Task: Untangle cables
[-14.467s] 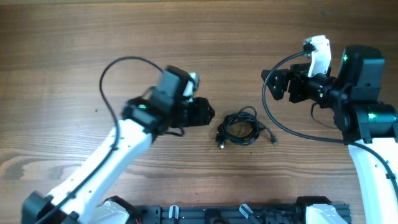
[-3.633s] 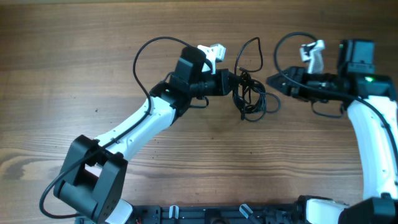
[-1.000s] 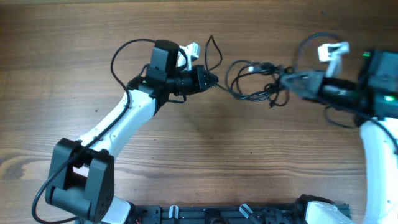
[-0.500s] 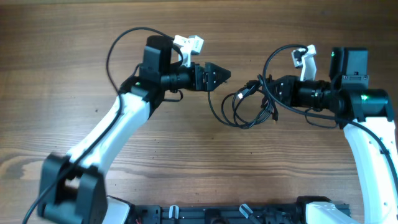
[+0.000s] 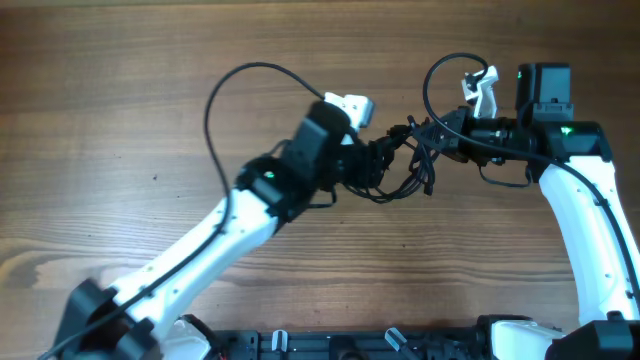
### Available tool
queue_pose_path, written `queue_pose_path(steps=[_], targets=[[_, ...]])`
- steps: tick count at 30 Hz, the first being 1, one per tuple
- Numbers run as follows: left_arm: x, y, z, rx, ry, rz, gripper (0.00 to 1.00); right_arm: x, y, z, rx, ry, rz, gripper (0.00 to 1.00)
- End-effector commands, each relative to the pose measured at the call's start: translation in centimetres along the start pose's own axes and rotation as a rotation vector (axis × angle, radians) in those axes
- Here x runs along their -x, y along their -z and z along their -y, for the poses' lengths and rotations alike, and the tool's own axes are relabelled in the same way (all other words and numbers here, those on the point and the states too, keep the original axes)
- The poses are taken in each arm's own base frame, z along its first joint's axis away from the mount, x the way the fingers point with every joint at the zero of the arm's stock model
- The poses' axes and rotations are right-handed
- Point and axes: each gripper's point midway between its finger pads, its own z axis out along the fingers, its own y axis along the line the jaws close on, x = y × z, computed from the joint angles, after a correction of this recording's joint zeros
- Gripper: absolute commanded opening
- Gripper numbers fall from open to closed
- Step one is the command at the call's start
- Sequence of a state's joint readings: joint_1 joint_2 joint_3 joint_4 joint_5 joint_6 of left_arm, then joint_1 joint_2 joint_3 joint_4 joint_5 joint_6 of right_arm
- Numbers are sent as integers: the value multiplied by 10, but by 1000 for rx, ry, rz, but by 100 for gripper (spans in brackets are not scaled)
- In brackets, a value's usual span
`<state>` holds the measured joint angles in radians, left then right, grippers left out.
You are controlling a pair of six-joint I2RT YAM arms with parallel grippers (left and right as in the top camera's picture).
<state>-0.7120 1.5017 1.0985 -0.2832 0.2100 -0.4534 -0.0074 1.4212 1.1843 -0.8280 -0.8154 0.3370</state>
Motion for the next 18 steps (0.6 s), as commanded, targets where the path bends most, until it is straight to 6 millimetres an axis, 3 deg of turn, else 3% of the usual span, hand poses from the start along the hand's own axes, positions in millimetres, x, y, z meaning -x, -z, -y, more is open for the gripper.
queue_pose_path(steps=[1,12,15,18], targets=[[-5,-23,-31,159,50,27,57,1,5,-20,81,20,-5,4],[-2,-36,-39,193,68,57,63,-3,7,-37,182,35,-34,4],[3,-39,-45,224,66,86,58,-6,9,-43,216,34,-48,4],[8,-36,-56,281,65,117,43,-8,8,-40,199,28,-52,4]])
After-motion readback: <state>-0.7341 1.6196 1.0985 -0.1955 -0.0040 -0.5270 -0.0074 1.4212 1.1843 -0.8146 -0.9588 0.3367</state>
